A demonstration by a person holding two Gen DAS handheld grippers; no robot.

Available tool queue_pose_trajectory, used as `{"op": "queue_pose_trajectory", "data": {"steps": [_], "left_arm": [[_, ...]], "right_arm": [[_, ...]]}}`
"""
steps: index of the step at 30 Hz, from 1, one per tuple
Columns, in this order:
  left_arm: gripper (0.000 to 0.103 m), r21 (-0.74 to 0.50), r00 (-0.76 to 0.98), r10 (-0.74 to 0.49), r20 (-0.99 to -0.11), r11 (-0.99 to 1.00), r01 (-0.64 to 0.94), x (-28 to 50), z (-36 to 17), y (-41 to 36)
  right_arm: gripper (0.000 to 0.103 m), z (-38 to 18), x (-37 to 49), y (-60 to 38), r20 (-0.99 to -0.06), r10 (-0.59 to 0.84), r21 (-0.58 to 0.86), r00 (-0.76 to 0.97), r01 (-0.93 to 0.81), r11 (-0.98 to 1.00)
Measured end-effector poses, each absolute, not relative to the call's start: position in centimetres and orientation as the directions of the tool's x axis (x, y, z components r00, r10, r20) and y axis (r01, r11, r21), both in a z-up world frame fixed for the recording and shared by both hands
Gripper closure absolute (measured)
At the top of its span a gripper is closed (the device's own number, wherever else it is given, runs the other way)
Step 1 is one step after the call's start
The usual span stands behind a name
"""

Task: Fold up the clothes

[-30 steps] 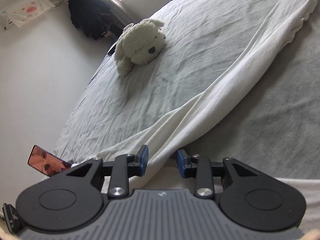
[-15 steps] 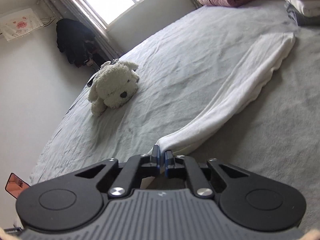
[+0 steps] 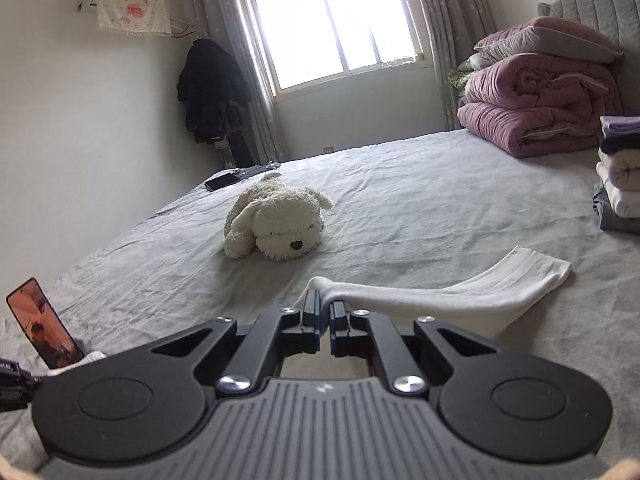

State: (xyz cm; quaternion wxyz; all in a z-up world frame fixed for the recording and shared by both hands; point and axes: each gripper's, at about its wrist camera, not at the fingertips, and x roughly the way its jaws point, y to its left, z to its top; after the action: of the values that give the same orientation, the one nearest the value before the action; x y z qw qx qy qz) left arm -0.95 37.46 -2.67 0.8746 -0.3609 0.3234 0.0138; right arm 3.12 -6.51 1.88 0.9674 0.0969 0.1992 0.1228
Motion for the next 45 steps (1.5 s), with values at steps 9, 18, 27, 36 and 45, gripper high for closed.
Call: {"op": "queue_pose_trajectory", "data": {"steps": [9,18,27,36,45], "left_arm": [[0.094,-0.628,0.754,-0.267,-0.600,0.741,-0.237,-1.2,-3.4,38.7],[0.094,-0.550,0.687,-0.232,-0.689,0.784,-0.287,-1.1,-3.9,38.5],[0.082,-0.411,0.660,-0.126,-0.741,0.862,-0.297,-1.2,-2.6,37.1],[0.057,-0.373,0.733,-0.102,-0.672,0.902,-0.216,-1.0,-0.4,35.1],[0.049,-0.372,0.729,-0.244,-0.640,0.928,-0.016,0.2,-0.2,30.5]], "right_arm": [[0.096,-0.1,-0.7,-5.6,-0.447,0.269,0.155,0.853,-0.222,0.963],[0.096,-2.4,-1.2,-5.8,-0.520,0.284,0.183,0.806,-0.219,0.958],[0.094,-4.7,-0.7,-6.0,-0.634,0.286,0.205,0.719,-0.199,0.958],[0.070,-3.3,-0.4,-8.4,-0.608,0.257,0.234,0.751,-0.140,0.962],[0.065,-3.3,1.5,-10.5,-0.605,0.245,0.285,0.757,-0.081,0.955]]}}
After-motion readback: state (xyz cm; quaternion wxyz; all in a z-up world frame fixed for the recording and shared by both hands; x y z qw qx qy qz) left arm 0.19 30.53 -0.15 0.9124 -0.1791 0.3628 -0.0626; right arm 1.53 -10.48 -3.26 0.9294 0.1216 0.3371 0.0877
